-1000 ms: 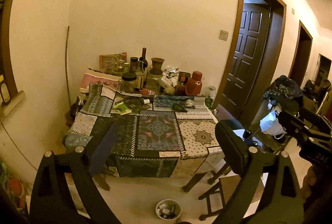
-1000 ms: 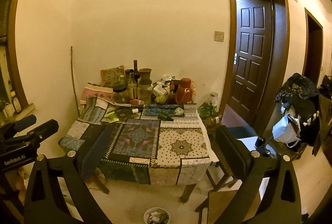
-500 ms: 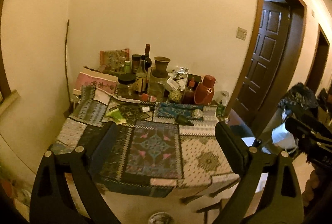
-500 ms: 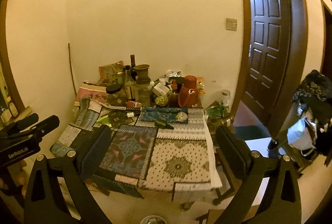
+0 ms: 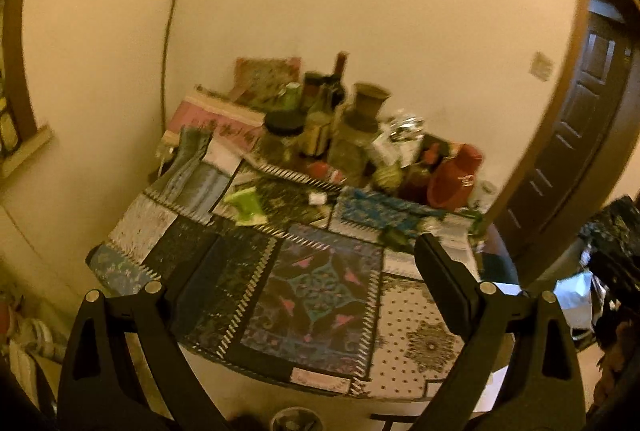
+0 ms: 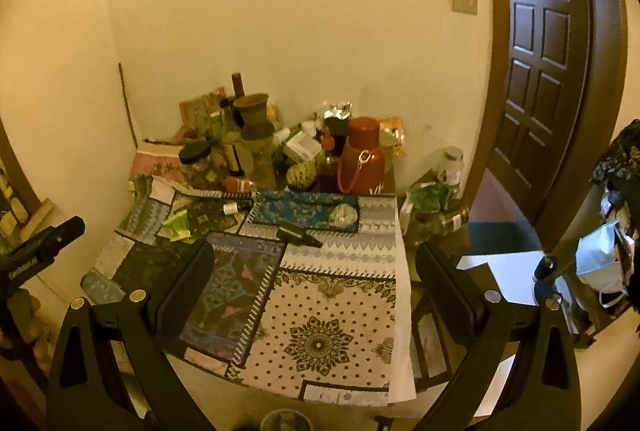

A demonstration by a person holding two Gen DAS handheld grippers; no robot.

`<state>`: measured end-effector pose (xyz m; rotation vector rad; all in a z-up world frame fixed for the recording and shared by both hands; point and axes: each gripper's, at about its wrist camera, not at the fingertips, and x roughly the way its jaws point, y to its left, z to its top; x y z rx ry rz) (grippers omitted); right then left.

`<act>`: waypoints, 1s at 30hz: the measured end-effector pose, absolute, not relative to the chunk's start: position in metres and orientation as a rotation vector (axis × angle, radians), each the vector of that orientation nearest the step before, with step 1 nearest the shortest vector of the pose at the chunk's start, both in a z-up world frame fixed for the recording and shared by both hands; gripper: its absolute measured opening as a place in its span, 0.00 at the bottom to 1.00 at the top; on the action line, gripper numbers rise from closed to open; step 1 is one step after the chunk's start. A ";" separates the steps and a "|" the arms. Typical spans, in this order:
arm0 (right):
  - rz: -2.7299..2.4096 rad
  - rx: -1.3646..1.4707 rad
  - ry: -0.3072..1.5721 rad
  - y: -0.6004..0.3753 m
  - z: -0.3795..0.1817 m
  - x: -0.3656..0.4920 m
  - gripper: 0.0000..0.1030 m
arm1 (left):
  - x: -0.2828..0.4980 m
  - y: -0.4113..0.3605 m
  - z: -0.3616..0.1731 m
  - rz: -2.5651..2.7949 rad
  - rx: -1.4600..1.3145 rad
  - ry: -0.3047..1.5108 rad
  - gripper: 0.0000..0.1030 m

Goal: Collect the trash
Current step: 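Grasp the green snack wrapper with the left tool while the right tool grasps the dark green bottle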

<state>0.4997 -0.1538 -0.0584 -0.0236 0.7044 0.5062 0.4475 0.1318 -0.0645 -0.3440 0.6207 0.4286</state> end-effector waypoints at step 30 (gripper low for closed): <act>0.621 -0.500 1.213 0.063 -0.284 0.703 0.86 | 0.648 0.350 -0.298 0.493 -0.541 1.082 0.92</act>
